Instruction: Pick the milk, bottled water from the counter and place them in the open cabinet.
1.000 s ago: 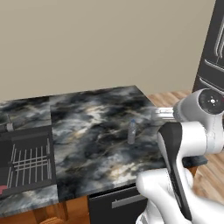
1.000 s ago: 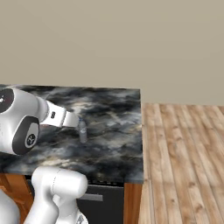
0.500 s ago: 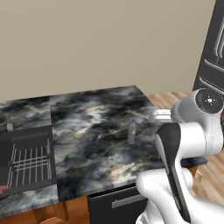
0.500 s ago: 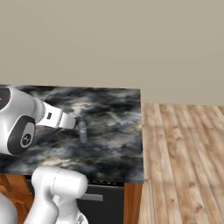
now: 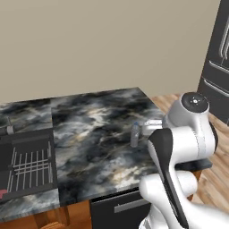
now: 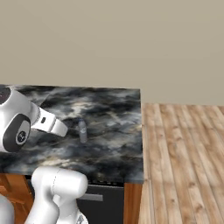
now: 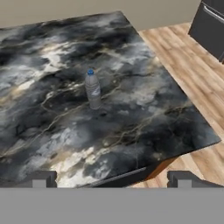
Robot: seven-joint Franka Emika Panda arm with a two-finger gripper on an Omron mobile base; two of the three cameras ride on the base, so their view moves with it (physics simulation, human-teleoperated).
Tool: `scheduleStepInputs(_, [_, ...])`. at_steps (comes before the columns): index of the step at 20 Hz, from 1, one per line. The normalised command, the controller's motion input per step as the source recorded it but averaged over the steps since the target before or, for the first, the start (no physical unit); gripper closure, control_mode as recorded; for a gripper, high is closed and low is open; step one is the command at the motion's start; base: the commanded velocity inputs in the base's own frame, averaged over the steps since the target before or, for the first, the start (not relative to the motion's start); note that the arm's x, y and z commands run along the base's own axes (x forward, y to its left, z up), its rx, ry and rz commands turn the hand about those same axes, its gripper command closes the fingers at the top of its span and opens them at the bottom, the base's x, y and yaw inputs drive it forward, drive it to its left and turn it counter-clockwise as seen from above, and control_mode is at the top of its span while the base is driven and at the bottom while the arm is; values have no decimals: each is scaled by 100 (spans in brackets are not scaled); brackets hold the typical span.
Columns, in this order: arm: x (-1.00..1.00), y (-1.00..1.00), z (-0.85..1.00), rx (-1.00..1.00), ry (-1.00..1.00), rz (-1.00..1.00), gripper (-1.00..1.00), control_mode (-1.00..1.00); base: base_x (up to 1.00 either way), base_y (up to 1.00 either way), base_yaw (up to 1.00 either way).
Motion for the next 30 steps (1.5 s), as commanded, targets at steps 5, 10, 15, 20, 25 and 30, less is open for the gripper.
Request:
scheduleStepInputs(5, [3, 1, -47, 8, 10, 2, -100, -100, 0, 0, 0])
scheduleStepInputs(10, [33, 0, -30, 2, 2, 6, -100, -100, 0, 0, 0])
scheduleStepInputs(15, [33, 0, -11, -1, 0, 3, -100, -100, 0, 0, 0])
scheduleStepInputs(20, [40, 0, -11, -4, 0, 0, -100, -100, 0, 0, 0])
scheduleStepInputs(25, [31, 0, -24, -3, 0, 0, -100, -100, 0, 0, 0])
scheduleStepInputs(30, [23, 0, -33, -2, -4, 1, -100, -100, 0, 0, 0])
